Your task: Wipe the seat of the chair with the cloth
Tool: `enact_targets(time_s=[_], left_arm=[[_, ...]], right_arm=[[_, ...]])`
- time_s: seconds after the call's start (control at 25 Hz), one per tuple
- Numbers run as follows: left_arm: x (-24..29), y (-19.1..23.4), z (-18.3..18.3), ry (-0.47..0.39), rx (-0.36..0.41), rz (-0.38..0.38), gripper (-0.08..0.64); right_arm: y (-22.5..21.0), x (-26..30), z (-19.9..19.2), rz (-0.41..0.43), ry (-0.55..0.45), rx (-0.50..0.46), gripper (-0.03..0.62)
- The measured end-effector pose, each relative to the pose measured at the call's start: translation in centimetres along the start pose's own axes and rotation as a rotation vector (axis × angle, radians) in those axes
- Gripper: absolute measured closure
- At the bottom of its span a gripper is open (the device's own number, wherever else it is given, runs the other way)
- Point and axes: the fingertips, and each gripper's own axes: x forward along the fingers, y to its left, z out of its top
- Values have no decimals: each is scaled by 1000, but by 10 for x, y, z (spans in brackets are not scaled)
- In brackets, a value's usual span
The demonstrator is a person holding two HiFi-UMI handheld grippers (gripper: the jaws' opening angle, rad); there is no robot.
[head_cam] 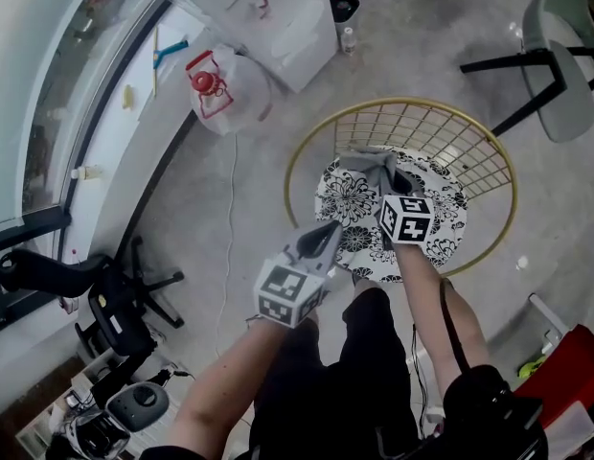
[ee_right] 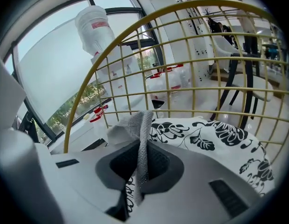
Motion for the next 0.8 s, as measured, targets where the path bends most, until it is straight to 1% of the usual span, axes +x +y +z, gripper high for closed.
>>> enact_targets(time_s=[0.16,0.32,0.56,0.72,0.8], left_arm=[[3,-1,-5,-3,-11,13,554],[10,-6,-5,-3,-66,-6,555],[17,-12,-5,11,-36,-17,555],[23,-16,-14,41,-13,-10,555],[26,-23,-13,46,-4,-24,554]], right_arm=[[-5,2,-6,-8,4,23,569],[-13,0,-9,-22,1,31,569],[-43,-10,-15,-75,-2,92,569],[-61,-19,-21,-109,3,123,569],[-70,-24,-21,-125,3,139,569]])
